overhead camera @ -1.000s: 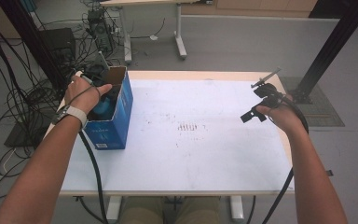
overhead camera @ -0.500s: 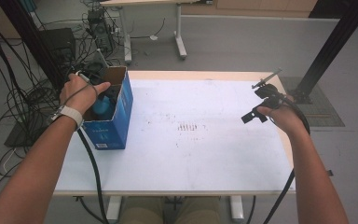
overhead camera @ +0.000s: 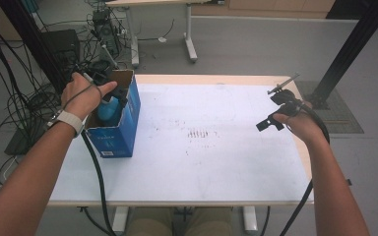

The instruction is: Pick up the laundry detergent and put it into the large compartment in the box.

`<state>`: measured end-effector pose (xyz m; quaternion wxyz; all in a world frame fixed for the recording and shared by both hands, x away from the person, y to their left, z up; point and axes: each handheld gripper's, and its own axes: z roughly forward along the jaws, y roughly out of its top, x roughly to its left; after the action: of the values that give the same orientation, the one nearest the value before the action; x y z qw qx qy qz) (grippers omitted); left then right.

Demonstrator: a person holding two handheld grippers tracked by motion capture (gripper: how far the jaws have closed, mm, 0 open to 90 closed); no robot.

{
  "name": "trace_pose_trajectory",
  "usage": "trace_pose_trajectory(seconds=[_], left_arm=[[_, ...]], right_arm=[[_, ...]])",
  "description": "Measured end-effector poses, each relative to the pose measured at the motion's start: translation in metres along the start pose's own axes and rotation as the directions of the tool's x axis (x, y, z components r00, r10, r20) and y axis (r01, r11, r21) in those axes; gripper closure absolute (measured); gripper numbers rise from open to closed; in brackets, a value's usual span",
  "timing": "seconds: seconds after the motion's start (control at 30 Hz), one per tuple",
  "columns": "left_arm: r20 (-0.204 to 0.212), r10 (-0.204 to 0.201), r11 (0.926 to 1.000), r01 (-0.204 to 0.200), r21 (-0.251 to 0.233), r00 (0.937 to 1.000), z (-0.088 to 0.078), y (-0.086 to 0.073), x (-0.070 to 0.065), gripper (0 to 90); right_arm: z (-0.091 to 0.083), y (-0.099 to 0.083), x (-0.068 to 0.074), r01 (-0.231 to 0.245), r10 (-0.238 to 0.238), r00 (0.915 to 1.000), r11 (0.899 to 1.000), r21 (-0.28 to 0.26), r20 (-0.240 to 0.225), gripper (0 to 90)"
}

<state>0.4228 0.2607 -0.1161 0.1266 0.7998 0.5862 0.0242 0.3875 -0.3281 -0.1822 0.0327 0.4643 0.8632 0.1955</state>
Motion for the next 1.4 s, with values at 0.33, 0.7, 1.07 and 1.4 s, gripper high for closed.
trace_pose_trajectory(seconds=[0.33,0.7,1.07,1.4], left_arm=[[-0.013,0.099,0.9942,-0.100,-0.042,0.9950,-0.034,-0.002,-0.010,4.7],[-0.041,0.132,0.9902,-0.133,-0.042,0.9904,-0.063,0.004,-0.017,4.8],[-0.002,0.241,0.9695,-0.240,-0.047,0.9706,-0.083,0.013,-0.024,5.0],[0.078,0.442,0.8969,-0.439,-0.055,0.8936,-0.094,0.031,-0.035,5.9]], right_arm=[[-0.007,-0.004,0.001,0.002,-0.002,1.0000,1.000,-0.007,0.007,12.0],[-0.010,-0.007,0.000,-0.004,0.004,0.9999,1.000,-0.006,0.011,12.0],[-0.014,-0.006,0.005,0.011,-0.010,0.9998,1.000,-0.017,0.017,11.6],[-0.016,-0.002,0.011,0.026,-0.026,0.9995,1.000,-0.015,0.017,11.6]])
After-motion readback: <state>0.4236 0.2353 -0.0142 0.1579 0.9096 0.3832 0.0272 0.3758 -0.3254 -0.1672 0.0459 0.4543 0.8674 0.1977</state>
